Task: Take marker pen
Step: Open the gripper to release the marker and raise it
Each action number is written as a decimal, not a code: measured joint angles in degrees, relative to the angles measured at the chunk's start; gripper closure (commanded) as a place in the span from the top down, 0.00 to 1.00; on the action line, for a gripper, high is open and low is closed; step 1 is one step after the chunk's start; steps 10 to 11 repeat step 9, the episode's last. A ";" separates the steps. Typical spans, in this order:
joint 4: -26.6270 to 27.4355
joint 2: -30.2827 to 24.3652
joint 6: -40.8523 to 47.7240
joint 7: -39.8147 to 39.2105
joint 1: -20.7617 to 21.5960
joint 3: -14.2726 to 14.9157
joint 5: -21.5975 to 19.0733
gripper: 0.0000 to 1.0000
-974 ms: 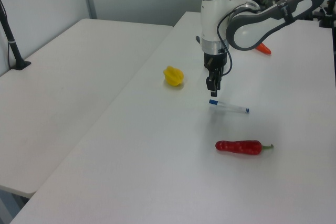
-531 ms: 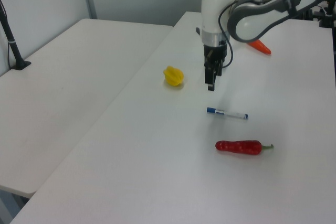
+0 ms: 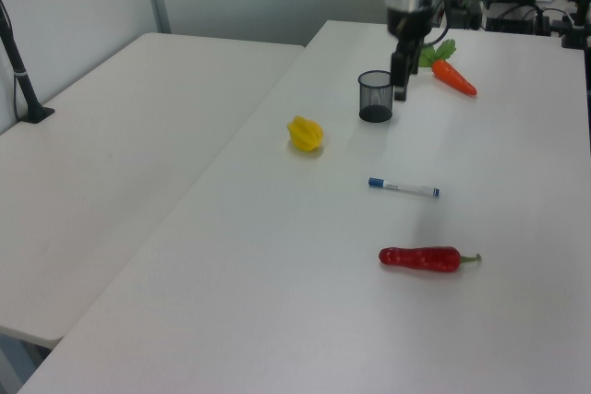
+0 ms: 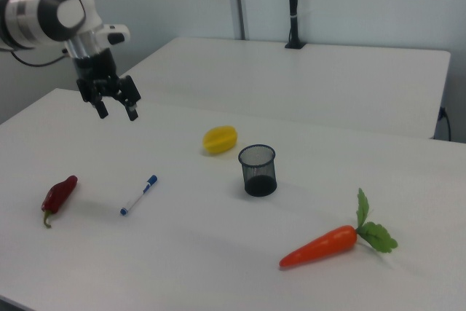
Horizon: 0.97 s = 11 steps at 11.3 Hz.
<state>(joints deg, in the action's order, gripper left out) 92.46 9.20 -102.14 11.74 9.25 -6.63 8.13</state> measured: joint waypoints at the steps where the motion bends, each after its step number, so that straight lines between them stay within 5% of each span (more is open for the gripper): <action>1: 0.02 -2.30 2.25 -1.40 -0.39 0.14 -0.01 1.00; 7: 0.45 -10.87 9.66 -13.33 -9.48 0.42 -4.93 1.00; 11: 0.71 -11.55 9.74 -14.12 -10.53 0.42 -5.56 1.00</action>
